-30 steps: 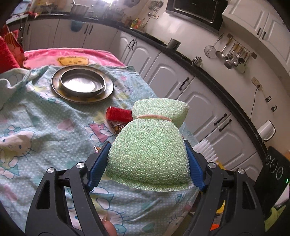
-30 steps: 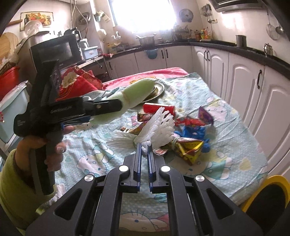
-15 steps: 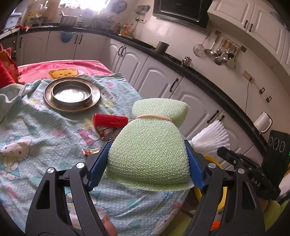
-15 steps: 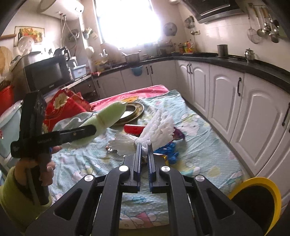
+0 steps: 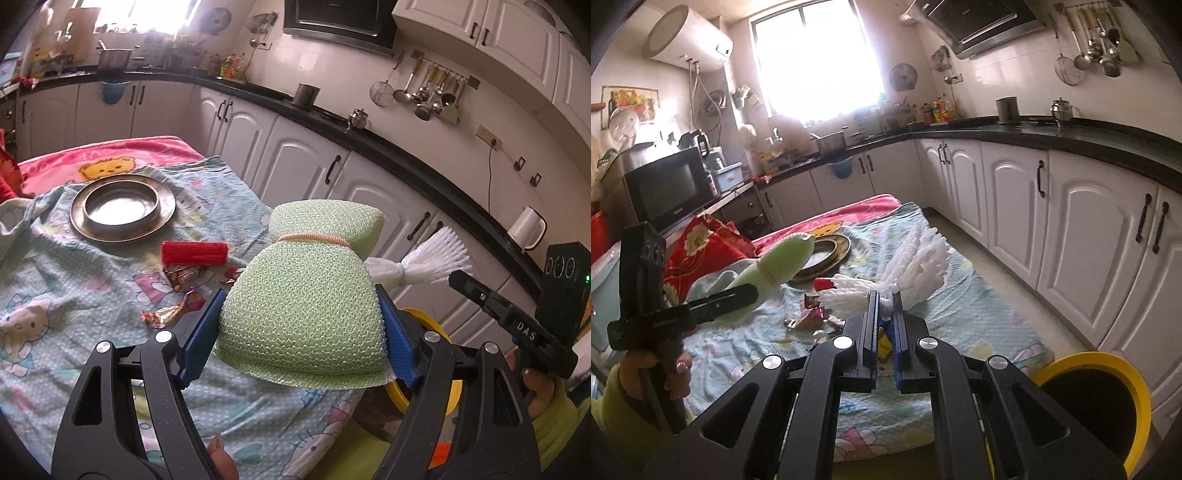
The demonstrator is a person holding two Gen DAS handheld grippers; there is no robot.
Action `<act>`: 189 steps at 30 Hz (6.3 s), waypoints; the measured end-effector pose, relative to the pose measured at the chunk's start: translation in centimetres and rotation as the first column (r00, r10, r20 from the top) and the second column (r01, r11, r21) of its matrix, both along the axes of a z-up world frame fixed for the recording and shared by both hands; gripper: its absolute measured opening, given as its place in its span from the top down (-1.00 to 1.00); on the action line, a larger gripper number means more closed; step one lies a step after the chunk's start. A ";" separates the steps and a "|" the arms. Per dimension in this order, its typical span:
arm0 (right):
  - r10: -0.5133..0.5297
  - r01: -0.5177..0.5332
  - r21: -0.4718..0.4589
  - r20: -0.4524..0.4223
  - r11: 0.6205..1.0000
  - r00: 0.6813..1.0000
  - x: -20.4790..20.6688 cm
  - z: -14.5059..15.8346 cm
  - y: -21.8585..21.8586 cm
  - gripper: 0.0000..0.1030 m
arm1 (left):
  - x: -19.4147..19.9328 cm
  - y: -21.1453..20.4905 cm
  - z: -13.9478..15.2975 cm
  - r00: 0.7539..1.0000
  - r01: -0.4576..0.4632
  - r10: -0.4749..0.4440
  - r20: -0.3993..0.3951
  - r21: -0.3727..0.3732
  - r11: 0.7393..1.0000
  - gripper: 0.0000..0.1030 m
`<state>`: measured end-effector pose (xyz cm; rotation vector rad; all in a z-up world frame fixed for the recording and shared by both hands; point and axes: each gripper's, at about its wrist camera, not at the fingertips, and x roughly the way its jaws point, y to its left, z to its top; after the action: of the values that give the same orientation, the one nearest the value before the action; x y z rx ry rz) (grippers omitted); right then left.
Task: Collect trash
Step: 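Carry the green scrubber and white brush with both tools over the yellow bin, then open both tools to drop the scrubber and brush into the bin, then move both tools back over the bed toward the candy wrappers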
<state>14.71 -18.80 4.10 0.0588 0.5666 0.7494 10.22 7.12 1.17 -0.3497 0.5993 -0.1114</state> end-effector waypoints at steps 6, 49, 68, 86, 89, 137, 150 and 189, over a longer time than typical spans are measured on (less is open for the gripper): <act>-0.036 0.036 0.018 -0.003 0.999 0.999 -0.2 0.4 -1.7 0.88 | 0.2 -1.7 0.0 0.999 0.035 -0.035 0.003 0.019 0.999 -0.35; -0.339 0.338 -0.031 -0.068 0.941 0.938 -0.7 -2.8 -16.4 0.88 | 2.8 -16.1 -3.3 0.942 0.336 -0.328 -0.075 0.133 0.933 -0.35; -0.456 0.455 -0.035 -0.085 0.890 0.886 -0.9 -4.4 -21.8 0.88 | 3.3 -21.1 -5.4 0.907 0.420 -0.405 -0.118 0.168 0.892 -0.35; -0.492 0.490 -0.052 -0.133 0.870 0.860 -0.2 -6.3 -23.7 0.88 | 3.6 -25.3 -8.4 0.854 0.515 -0.478 -0.207 0.204 0.832 -0.35; -0.492 0.490 -0.055 -0.146 0.870 0.858 0.0 -6.7 -23.8 0.88 | 3.6 -25.9 -9.1 0.843 0.532 -0.489 -0.226 0.205 0.822 -0.35; -0.475 0.469 -0.075 -0.147 0.880 0.868 0.1 -7.1 -22.3 0.01 | 5.0 -22.7 -8.5 0.921 0.379 -0.351 -0.169 0.174 0.909 -0.79; -0.400 0.392 -0.114 -0.063 0.913 0.914 -1.1 -4.9 -17.8 -0.17 | 3.7 -17.3 -5.4 0.977 0.211 -0.206 -0.049 0.154 0.965 -0.79; -0.004 -0.003 -0.161 -0.043 0.987 0.999 -1.9 -2.5 -1.0 -0.30 | 0.4 -1.0 -1.9 0.974 -0.223 0.217 0.066 0.101 0.970 -0.79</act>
<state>12.81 -19.80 1.56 -0.0752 0.6667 0.7008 10.62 6.07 -0.76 -0.3050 0.5073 0.1243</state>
